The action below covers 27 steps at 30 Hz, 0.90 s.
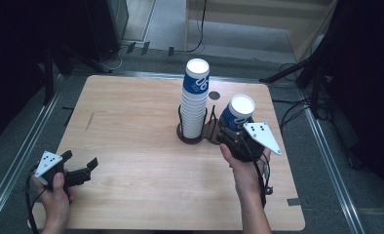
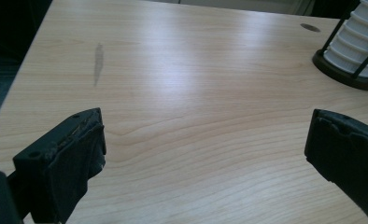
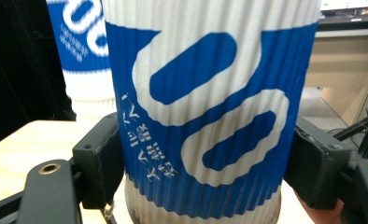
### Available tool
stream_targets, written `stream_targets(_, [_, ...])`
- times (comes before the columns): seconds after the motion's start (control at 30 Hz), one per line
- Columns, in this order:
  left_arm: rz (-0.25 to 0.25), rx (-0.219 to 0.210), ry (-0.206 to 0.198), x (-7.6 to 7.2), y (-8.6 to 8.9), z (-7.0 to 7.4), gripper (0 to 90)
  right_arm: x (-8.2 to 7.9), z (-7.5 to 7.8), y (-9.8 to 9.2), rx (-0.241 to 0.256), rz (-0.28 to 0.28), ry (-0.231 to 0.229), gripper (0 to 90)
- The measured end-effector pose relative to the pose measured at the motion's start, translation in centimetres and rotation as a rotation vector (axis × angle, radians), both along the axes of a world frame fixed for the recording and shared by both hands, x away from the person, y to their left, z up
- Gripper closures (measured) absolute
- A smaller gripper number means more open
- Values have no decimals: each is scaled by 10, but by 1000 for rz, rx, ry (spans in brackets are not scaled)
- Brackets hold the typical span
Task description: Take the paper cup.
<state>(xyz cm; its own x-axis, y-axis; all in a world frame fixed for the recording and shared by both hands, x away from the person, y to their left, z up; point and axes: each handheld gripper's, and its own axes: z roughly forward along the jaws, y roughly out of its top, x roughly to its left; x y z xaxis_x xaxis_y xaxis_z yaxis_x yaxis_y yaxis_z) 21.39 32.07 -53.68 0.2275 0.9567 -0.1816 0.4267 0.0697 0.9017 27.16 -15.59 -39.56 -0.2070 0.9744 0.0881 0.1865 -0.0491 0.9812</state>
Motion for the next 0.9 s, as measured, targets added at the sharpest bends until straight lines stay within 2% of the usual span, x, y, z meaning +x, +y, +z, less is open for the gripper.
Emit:
stream_targets(0.4, [-71,46,-32,5,-33,20,0,-9,-39,-6,-32,7,45,229])
stream_targets(0.53, [-98,30,-47,11,-42,29,0,-12,-48,-7,-36,17,49,231])
stream_targets(0.67, [-124,14,-61,17,-53,37,0,-16,-55,-3,-74,21,52,231])
stream_targets(0.8, [-173,33,-81,22,-68,50,0,-20,-64,4,-119,29,56,230])
stream_targets(0.83, [-199,40,-89,21,-75,53,0,-22,-69,8,-138,35,56,230])
stream_targets(0.9, [-210,43,-89,20,-78,54,0,-23,-71,11,-153,34,54,230])
